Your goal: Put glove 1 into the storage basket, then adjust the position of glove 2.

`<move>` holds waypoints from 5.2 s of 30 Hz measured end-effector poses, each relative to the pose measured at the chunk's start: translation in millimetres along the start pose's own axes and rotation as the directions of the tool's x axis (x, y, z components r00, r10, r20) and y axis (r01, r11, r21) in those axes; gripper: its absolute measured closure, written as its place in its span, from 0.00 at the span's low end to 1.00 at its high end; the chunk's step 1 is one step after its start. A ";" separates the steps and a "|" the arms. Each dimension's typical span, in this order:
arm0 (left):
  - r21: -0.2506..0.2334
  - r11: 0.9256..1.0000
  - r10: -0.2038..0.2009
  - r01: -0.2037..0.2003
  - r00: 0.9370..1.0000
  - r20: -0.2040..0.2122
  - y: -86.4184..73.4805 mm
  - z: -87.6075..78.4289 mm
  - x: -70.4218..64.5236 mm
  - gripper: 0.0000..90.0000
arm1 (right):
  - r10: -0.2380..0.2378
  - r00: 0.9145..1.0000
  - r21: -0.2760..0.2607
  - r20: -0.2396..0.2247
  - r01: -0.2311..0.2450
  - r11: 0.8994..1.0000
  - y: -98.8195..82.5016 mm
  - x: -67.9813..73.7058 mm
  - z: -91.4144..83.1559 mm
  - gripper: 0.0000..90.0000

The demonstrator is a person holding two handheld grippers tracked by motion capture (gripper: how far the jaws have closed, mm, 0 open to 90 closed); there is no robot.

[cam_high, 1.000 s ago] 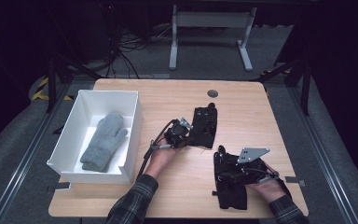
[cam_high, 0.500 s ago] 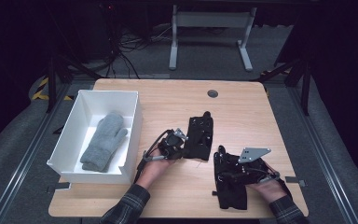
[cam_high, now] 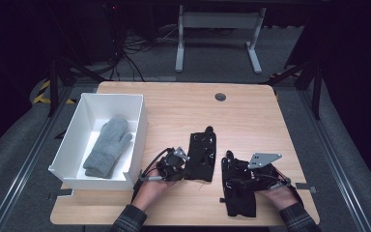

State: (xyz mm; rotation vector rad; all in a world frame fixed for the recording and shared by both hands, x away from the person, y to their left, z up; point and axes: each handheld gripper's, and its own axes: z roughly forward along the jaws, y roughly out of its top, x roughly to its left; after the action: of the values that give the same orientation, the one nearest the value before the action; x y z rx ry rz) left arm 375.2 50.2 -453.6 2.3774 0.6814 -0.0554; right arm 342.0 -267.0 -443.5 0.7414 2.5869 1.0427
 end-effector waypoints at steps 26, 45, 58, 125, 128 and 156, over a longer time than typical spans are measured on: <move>-0.098 0.994 -0.047 0.040 0.996 -0.072 11.5 -14.4 12.4 0.80 | 0.012 1.000 -0.006 0.016 -0.011 1.000 1.3 -1.7 -1.1 0.42; -0.061 0.997 -0.061 0.052 0.987 -0.150 13.2 7.0 23.5 0.67 | 0.025 0.999 -0.027 0.032 -0.024 0.999 -2.5 -3.3 -10.9 0.42; -0.043 0.996 -0.088 0.082 0.981 -0.170 15.9 6.1 20.4 0.96 | 0.072 0.996 -0.052 0.057 -0.069 0.996 -20.1 -9.1 -35.7 0.48; -0.276 0.940 -0.177 0.201 0.978 0.110 19.3 -34.5 12.6 0.97 | 0.009 0.991 0.074 -0.134 0.001 0.997 -1.6 9.9 9.5 1.00; -0.287 0.937 -0.174 0.201 0.978 0.115 21.0 -39.0 12.3 0.97 | -0.001 0.991 0.073 -0.131 0.010 0.997 4.0 12.4 15.1 1.00; -0.290 0.935 -0.151 0.202 0.971 0.187 35.3 -27.2 -0.1 0.97 | -0.040 0.989 0.065 -0.140 0.049 0.997 28.4 26.3 39.9 1.00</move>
State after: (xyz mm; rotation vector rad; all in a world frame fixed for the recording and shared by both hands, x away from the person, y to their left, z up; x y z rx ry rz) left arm 388.6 43.7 -411.7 1.9846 0.7645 -0.2035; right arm 346.6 -212.4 -453.1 0.6443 2.7560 1.0317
